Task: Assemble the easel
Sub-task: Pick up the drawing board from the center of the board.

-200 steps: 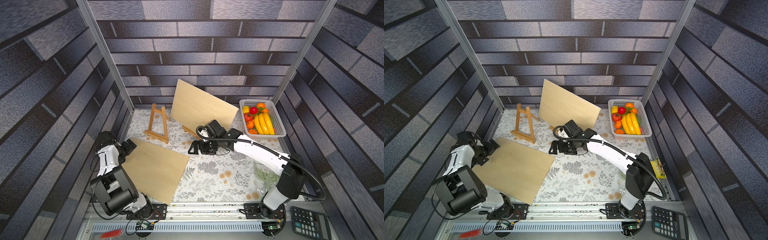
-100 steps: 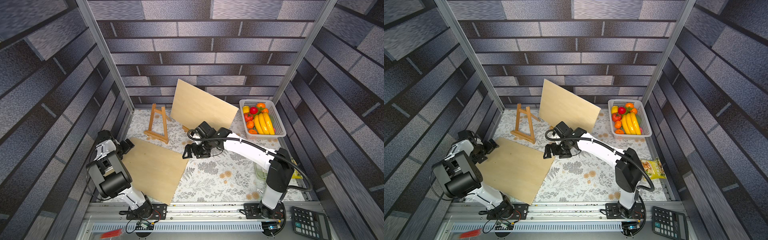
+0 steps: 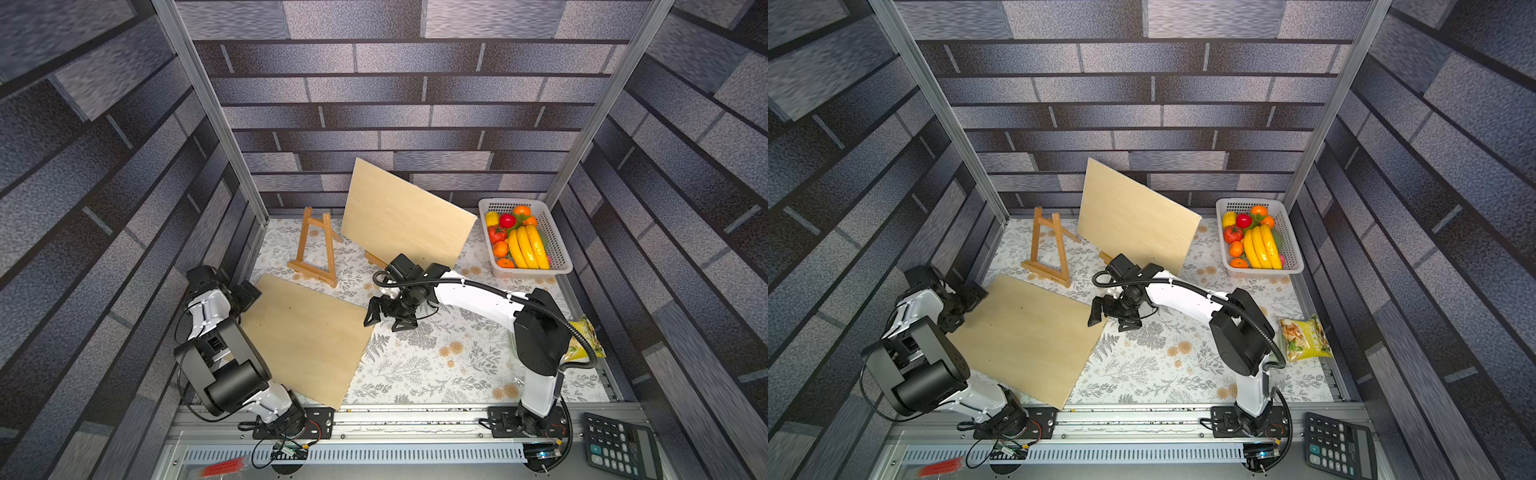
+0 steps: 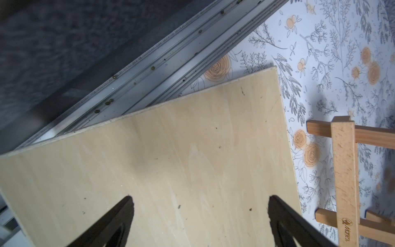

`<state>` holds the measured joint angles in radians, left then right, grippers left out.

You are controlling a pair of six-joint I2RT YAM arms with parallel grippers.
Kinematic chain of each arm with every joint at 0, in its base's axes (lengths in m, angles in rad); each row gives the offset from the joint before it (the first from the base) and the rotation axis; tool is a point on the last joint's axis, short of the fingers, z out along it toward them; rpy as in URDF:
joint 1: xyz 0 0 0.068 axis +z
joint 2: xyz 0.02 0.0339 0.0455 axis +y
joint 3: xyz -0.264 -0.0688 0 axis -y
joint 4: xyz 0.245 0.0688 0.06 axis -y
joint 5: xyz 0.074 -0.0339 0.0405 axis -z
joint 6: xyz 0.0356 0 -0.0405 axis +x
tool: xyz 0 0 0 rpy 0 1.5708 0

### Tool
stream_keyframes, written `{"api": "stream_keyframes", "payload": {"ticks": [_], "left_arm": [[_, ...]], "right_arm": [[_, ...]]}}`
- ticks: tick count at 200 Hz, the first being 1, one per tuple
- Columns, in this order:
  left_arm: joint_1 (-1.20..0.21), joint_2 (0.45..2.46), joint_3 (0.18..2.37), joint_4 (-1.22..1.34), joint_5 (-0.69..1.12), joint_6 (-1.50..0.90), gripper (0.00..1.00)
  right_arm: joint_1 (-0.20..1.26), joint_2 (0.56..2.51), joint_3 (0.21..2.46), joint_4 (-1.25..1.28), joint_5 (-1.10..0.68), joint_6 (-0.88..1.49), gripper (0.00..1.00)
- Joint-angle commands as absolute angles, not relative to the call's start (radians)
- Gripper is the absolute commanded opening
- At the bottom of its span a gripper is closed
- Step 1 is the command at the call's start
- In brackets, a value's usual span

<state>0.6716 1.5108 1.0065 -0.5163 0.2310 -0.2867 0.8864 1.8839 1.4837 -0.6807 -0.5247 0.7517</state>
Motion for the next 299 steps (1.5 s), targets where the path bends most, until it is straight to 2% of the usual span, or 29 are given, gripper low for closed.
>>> {"api": "stream_keyframes", "payload": {"ticks": [1, 21, 35, 41, 53, 68, 76, 82, 109, 140, 190, 257, 299], "left_arm": [[0.652, 1.539, 0.997, -0.44, 0.188, -0.263, 1.0], [0.665, 1.569, 0.976, -0.401, 0.222, -0.303, 1.0], [0.673, 1.565, 0.943, -0.366, 0.242, -0.324, 0.91], [0.676, 1.554, 0.925, -0.343, 0.247, -0.329, 0.81], [0.689, 1.538, 0.902, -0.328, 0.249, -0.338, 0.54], [0.702, 1.533, 0.89, -0.321, 0.253, -0.335, 0.36], [0.708, 1.538, 0.892, -0.321, 0.252, -0.324, 0.13], [0.711, 1.541, 0.894, -0.319, 0.249, -0.322, 0.0], [0.709, 1.56, 0.908, -0.308, 0.197, -0.315, 0.0], [0.632, 1.545, 0.899, -0.24, 0.014, -0.259, 0.0], [0.486, 1.637, 1.036, -0.371, -0.176, -0.127, 0.0], [0.403, 1.791, 1.235, -0.559, -0.418, 0.055, 0.0], [0.402, 1.927, 1.347, -0.624, -0.459, 0.084, 0.0]], "right_arm": [[0.893, 1.863, 1.502, -0.665, -0.54, 0.755, 0.99], [0.892, 1.858, 1.498, -0.667, -0.551, 0.742, 0.98], [0.893, 1.858, 1.491, -0.651, -0.556, 0.746, 0.98], [0.893, 1.859, 1.489, -0.645, -0.56, 0.748, 0.97], [0.892, 1.86, 1.487, -0.626, -0.562, 0.756, 0.97], [0.893, 1.869, 1.492, -0.608, -0.569, 0.763, 0.98], [0.893, 1.875, 1.497, -0.598, -0.575, 0.766, 0.98], [0.893, 1.879, 1.5, -0.594, -0.58, 0.769, 0.97], [0.891, 1.902, 1.517, -0.588, -0.599, 0.772, 0.98], [0.893, 1.936, 1.538, -0.596, -0.633, 0.773, 0.98], [0.889, 1.988, 1.587, -0.598, -0.677, 0.779, 0.97], [0.869, 2.055, 1.638, -0.598, -0.736, 0.786, 0.97], [0.855, 2.102, 1.694, -0.604, -0.772, 0.793, 0.96]]}}
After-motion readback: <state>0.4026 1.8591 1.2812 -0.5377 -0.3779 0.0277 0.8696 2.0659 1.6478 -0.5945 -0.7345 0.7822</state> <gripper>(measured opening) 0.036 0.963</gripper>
